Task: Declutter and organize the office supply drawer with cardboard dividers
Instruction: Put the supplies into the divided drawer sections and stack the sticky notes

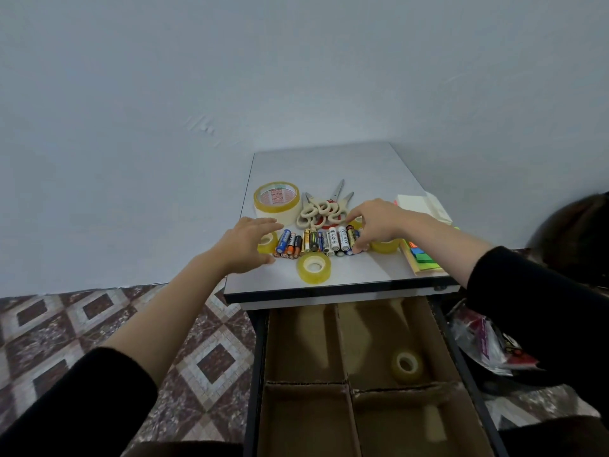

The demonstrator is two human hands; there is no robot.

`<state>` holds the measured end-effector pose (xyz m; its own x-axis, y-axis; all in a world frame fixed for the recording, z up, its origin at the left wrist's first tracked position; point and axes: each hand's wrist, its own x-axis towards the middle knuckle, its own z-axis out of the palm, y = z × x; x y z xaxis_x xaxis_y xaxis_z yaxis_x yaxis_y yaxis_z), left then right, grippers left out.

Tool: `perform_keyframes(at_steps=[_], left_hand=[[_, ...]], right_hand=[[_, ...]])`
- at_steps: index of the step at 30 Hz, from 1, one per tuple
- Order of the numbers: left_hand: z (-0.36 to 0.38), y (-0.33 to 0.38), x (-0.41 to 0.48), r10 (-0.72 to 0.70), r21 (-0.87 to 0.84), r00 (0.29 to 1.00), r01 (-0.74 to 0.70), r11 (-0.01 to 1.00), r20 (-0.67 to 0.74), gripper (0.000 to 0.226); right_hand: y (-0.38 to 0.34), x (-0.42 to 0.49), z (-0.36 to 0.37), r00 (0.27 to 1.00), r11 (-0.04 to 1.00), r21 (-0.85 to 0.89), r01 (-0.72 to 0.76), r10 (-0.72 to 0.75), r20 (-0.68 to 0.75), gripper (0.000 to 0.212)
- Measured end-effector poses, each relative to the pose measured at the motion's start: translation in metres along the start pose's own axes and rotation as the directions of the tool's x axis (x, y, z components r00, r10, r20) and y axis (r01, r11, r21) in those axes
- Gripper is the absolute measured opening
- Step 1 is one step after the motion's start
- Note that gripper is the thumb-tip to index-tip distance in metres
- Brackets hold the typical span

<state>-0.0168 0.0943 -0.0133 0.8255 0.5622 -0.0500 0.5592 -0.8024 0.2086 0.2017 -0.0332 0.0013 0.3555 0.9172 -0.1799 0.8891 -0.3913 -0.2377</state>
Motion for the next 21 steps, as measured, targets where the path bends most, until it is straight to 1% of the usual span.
perform_keyframes(at_steps=[2,5,8,11,17,21], left_hand=[[0.002,0.002,0.005,0.015,-0.007,0.999,-0.015,1.000,0.028,0.069],[0.004,0.008,0.008,0.011,-0.018,0.999,-0.010,1.000,0.039,0.068],[0.006,0.012,0.010,-0.008,0.031,0.999,0.007,1.000,0.035,0.063],[0.010,0.012,0.011,-0.013,0.055,1.000,0.012,0.998,0.004,0.060],[0.012,0.011,0.012,-0.010,0.018,0.997,0.012,1.000,-0.071,0.060],[0.011,0.009,0.009,-0.012,-0.030,0.990,0.008,1.000,-0.143,0.059]], right_hand=[[0.001,0.004,0.001,1.000,1.000,-0.006,0.003,-0.003,0.000,0.067],[0.004,0.009,0.002,1.000,1.000,-0.003,0.015,-0.015,0.009,0.065],[0.008,0.011,0.004,1.000,1.000,0.024,0.015,-0.016,0.018,0.068],[0.010,0.012,0.006,0.999,0.999,0.032,0.025,-0.026,0.020,0.070],[0.009,0.012,0.006,0.999,0.998,0.049,0.040,-0.041,0.016,0.068],[0.009,0.007,0.004,0.999,0.998,0.055,0.043,-0.042,-0.014,0.065]])
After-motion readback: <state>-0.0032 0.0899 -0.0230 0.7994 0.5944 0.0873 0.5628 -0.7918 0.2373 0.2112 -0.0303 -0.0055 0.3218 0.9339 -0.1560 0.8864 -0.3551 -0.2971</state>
